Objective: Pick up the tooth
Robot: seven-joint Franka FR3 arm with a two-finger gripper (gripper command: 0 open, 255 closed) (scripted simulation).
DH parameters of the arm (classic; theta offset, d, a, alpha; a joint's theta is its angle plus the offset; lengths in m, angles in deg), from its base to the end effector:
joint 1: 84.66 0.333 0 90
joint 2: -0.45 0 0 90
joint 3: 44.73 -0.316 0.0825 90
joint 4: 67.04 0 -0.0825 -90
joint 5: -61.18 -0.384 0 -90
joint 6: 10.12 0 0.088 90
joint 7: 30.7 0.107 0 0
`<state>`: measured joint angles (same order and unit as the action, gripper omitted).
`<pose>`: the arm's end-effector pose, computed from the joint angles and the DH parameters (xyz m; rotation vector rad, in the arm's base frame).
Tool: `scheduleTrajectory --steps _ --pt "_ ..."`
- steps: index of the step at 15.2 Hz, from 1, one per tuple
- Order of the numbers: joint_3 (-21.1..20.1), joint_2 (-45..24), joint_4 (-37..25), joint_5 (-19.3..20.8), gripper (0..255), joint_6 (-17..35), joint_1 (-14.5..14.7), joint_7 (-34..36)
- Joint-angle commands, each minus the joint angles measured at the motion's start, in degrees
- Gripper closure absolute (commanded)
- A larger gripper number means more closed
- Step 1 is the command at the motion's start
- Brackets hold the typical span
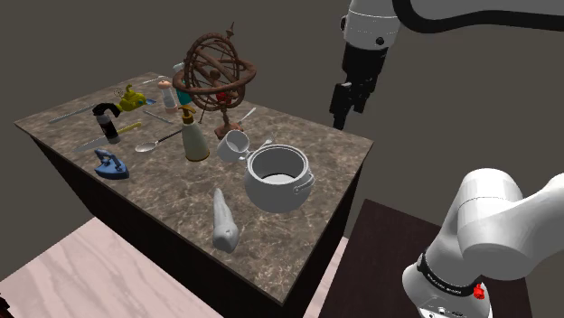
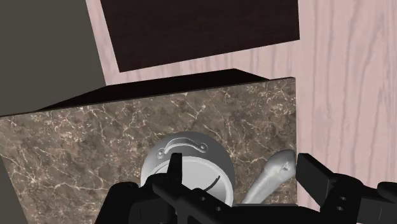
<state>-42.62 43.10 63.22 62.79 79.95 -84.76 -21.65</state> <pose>0.3190 -0.0193 0.6164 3.1266 -0.2946 0.0671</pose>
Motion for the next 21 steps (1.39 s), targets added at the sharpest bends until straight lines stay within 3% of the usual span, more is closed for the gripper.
scheduleTrajectory --steps 1,11,21 --pt "0.0 0.0 0.0 0.0 0 0.0 0.0 0.0" --pt "-4.2 -15.5 2.2 -2.9 0 15.7 0.2 9.2" --pt "-7.1 -35.6 -3.5 -3.6 0 28.4 0.3 17.7"
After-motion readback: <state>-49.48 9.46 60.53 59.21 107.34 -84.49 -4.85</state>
